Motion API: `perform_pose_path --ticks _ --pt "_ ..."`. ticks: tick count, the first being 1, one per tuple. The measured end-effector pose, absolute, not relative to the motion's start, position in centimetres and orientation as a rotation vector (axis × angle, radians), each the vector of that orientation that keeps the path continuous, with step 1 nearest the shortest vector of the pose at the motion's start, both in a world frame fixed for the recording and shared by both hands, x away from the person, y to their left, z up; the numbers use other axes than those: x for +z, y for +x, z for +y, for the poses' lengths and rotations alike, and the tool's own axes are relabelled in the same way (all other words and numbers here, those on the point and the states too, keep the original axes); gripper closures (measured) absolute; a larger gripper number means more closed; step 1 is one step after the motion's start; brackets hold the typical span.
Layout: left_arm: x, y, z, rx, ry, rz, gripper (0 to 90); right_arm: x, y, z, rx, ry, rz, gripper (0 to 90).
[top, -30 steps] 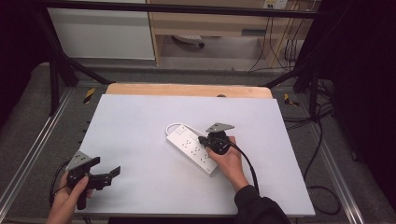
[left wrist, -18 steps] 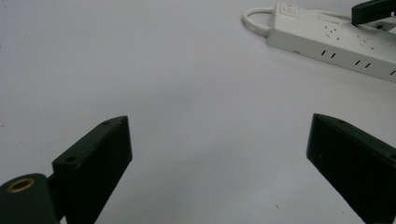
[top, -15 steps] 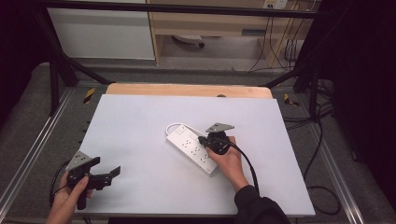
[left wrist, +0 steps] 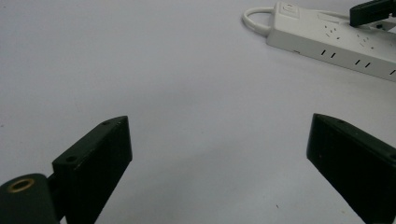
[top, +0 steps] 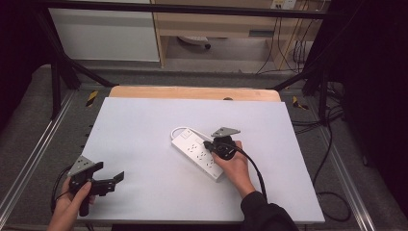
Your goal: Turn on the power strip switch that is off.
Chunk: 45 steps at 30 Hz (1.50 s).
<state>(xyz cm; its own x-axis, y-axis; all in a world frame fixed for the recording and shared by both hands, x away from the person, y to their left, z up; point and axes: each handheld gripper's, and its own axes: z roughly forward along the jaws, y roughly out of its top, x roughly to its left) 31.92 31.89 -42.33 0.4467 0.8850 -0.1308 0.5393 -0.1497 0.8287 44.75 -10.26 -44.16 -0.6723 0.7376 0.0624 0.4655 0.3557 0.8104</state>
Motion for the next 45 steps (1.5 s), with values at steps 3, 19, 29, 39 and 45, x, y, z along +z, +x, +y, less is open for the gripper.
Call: perform_pose_path --ticks 3,19,29,39,45 --pt "-42.33 31.93 31.88 0.497 1.823 1.213 6.7 -44.17 44.78 -10.28 1.227 1.065 2.309 90.0" --pt "-42.3 31.92 31.88 0.499 1.823 1.212 6.7 -44.27 44.87 -10.34 1.239 1.06 2.303 90.0" --pt "-42.28 31.9 31.9 0.502 1.823 1.212 6.7 -44.29 44.81 -10.26 1.245 1.054 2.303 90.0" --pt "-42.27 31.9 31.9 0.504 1.823 1.211 6.7 -43.89 44.67 -10.4 1.263 1.051 2.29 89.9" --pt "-42.26 31.91 31.95 0.5 1.819 1.213 6.7 -43.72 44.66 -10.56 1.275 1.057 2.279 87.1"
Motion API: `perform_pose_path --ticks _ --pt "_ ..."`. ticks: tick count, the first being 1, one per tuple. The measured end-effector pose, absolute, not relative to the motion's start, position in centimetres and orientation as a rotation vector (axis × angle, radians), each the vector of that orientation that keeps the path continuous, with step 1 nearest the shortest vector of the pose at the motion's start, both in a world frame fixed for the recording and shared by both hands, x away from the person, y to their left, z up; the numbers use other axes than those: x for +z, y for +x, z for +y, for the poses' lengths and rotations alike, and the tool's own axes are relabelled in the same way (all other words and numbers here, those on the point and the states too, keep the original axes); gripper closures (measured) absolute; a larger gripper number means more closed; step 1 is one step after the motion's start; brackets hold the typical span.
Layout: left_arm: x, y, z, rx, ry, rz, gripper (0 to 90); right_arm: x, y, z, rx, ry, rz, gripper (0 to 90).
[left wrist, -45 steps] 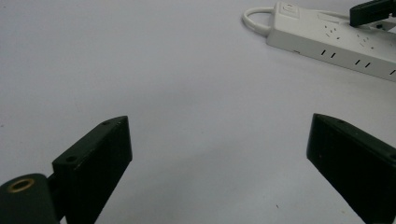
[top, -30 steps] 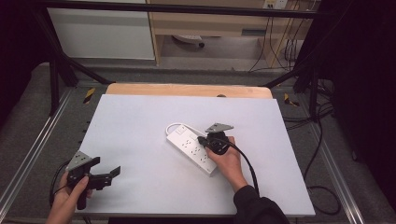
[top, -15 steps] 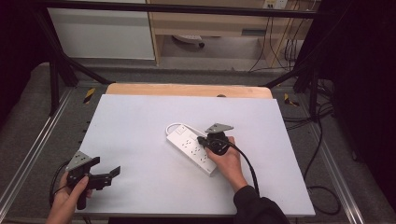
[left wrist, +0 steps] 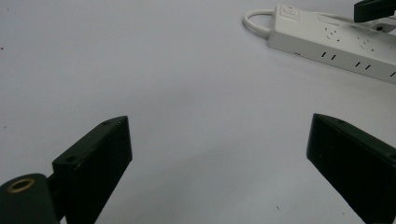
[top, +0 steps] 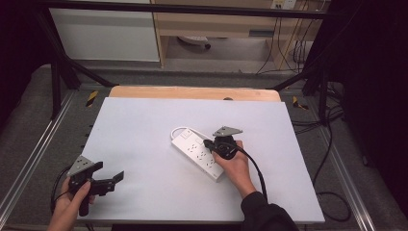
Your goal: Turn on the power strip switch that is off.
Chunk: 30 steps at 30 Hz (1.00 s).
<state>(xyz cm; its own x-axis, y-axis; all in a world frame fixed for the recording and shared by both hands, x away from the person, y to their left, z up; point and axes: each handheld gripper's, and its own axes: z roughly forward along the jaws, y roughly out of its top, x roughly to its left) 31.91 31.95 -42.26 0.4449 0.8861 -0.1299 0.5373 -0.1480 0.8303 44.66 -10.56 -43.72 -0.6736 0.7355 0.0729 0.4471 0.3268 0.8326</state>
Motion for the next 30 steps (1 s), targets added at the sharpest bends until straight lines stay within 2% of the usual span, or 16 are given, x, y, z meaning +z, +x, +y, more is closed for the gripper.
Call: perform_pose_path --ticks 20,30 --pt "-42.35 31.92 31.81 0.504 1.834 1.212 6.6 -43.08 44.41 -10.87 1.305 1.079 2.26 75.8" --pt "-42.36 31.92 31.81 0.501 1.838 1.213 6.6 -42.73 44.15 -10.74 1.313 1.086 2.244 66.1"
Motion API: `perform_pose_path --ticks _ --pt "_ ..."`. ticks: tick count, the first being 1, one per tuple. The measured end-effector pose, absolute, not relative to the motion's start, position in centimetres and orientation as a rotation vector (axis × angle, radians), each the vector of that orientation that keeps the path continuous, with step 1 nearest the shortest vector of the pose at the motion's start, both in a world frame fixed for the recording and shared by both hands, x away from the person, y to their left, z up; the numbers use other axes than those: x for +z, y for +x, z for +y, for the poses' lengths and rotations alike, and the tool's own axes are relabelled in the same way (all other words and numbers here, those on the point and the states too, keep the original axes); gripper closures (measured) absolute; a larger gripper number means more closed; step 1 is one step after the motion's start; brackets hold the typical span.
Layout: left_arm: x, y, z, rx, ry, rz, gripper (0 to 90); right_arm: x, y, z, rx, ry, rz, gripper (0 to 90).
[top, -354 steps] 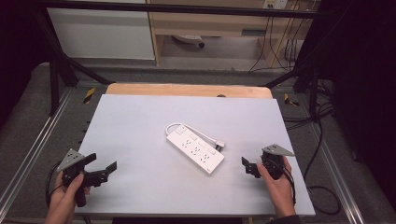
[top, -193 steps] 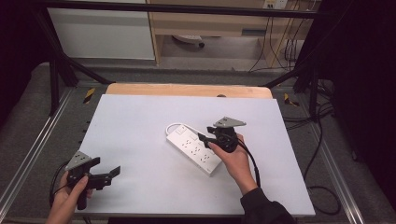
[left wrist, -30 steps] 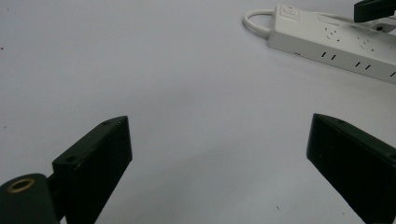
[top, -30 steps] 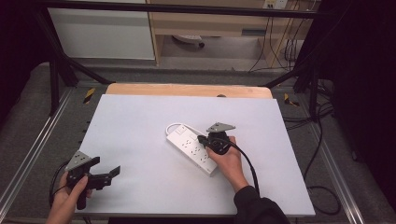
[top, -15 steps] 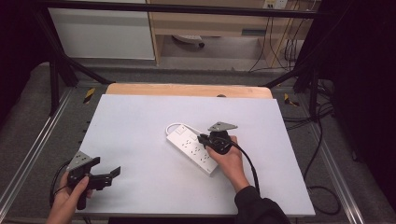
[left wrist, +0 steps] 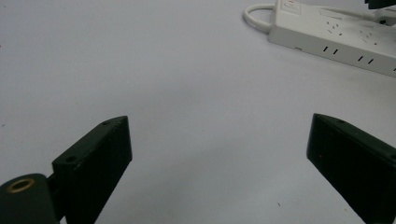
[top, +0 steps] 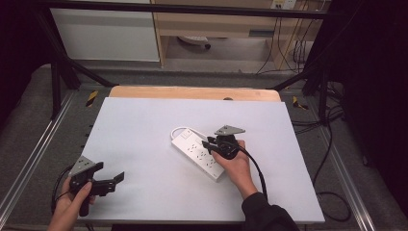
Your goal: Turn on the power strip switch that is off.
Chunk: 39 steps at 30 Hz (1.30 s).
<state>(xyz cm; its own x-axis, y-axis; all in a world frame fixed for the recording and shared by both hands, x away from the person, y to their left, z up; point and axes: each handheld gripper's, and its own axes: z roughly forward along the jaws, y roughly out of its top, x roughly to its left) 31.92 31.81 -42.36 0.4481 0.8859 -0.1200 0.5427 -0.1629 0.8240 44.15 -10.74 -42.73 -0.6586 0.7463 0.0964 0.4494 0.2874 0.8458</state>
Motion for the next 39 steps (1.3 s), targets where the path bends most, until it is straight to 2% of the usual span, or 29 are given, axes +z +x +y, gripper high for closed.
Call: perform_pose_path --ticks 9,18,29,36,39 --pt "-42.4 31.9 31.8 0.5 1.839 1.212 6.6 -42.3 44.1 -11.1 1.328 1.121 2.221 54.8" --pt "-42.4 31.9 31.8 0.501 1.839 1.212 6.6 -42.0 44.3 -11.6 1.321 1.178 2.186 37.3" --pt "-42.4 31.9 31.8 0.499 1.844 1.21 6.6 -41.4 44.5 -12.3 1.298 1.232 2.141 20.9" --pt "-42.4 31.9 31.8 0.499 1.844 1.211 6.6 -40.9 44.5 -12.8 1.286 1.275 2.092 3.8" --pt "-42.4 31.9 31.8 0.497 1.843 1.213 6.6 -40.6 44.4 -13.0 1.269 1.288 2.078 3.7"
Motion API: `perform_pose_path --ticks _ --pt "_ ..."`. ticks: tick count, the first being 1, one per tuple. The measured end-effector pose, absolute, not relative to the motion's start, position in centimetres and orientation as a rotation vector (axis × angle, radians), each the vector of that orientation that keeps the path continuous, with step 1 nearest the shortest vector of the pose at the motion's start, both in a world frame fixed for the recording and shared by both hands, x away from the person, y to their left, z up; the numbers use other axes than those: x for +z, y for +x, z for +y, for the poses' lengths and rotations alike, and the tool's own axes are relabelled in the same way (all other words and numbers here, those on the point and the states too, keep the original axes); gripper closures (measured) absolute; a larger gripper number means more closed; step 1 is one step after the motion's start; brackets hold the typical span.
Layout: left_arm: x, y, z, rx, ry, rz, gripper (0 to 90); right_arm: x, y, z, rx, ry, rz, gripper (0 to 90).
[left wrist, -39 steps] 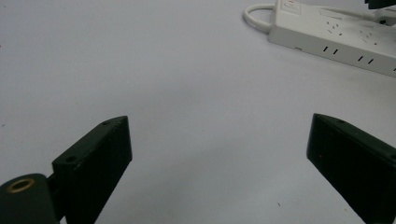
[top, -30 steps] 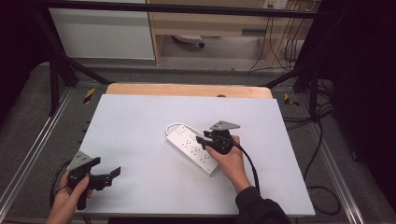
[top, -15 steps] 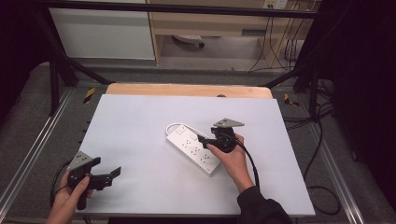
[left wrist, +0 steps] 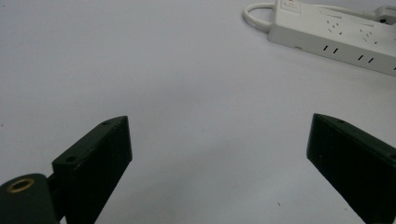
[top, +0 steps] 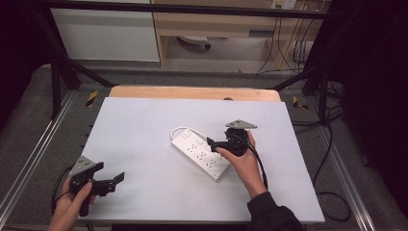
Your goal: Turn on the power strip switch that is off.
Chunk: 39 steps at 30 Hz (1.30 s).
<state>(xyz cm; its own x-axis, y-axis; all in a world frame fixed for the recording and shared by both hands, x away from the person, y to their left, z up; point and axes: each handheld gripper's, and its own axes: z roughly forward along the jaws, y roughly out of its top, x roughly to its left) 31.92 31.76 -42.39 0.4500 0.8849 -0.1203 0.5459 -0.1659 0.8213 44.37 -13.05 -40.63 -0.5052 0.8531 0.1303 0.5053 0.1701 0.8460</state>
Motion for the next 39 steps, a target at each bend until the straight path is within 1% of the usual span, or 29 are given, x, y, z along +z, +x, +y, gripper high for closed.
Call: perform_pose_path --ticks 22,29,39 --pt "-42.4 31.9 31.8 0.502 1.84 1.21 6.6 -38.3 42.5 -15.7 1.277 1.271 1.895 5.1" --pt "-42.4 31.9 31.8 0.503 1.839 1.209 6.6 -37.5 41.7 -17.1 1.298 1.26 1.837 2.4" --pt "-42.4 31.9 31.8 0.502 1.837 1.209 6.6 -37.0 40.7 -19.2 1.291 1.264 1.779 2.1"
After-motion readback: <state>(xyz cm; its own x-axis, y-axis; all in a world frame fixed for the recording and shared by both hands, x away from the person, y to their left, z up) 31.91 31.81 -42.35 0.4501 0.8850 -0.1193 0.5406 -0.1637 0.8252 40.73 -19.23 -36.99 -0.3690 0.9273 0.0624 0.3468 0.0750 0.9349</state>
